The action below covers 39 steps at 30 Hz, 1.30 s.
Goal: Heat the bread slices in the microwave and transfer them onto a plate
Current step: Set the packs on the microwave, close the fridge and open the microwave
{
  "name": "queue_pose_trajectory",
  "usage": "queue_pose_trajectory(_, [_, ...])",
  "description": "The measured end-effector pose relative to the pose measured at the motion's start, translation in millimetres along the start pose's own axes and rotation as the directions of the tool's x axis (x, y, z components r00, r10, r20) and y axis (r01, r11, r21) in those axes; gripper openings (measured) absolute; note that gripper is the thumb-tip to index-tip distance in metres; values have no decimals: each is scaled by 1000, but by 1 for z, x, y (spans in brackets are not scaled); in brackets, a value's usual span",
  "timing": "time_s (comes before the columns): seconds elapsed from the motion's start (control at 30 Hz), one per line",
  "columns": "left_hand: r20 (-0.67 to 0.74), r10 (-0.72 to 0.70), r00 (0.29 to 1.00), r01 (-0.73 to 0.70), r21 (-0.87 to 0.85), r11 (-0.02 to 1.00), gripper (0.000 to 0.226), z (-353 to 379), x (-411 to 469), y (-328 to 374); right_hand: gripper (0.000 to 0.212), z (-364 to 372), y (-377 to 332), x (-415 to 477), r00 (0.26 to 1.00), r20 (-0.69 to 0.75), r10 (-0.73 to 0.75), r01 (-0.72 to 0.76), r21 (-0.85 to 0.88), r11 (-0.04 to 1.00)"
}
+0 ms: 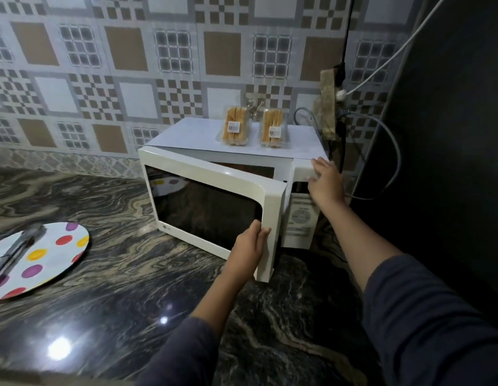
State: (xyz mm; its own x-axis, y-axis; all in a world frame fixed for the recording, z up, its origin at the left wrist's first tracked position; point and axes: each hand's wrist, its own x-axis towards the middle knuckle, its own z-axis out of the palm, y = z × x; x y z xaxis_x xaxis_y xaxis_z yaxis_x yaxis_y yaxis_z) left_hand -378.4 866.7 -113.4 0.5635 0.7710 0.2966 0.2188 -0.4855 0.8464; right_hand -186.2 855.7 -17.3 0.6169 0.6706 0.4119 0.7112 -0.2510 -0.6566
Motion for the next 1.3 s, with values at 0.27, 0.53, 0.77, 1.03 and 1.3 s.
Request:
queue_pose_trajectory(0.27, [-59,51,997,-53,-34,998,28,-28,-61,-6,31,-9,-61,-84,982,179,-53,-28,421,906])
queue_pose_trajectory(0.53, [-147,79,986,-81,-7,997,21,-85,-136,-23,22,16,-131,-190,914,226,-336,212,439,873])
queue_pose_trajectory(0.77, [-230,-64,971,54,-49,997,28,-144,-197,-51,29,60,-190,-257,917,165,-362,245,484,840])
queue_pose_trajectory(1.03, [-410,-254,876,230,-108,967,45,-217,-222,-85,40,126,-267,-301,872,185,-454,370,358,857])
queue_pose_trajectory(1.3, [-495,-360,791,325,-159,932,43,-275,-213,-118,49,172,-320,-307,832,222,-508,461,233,856])
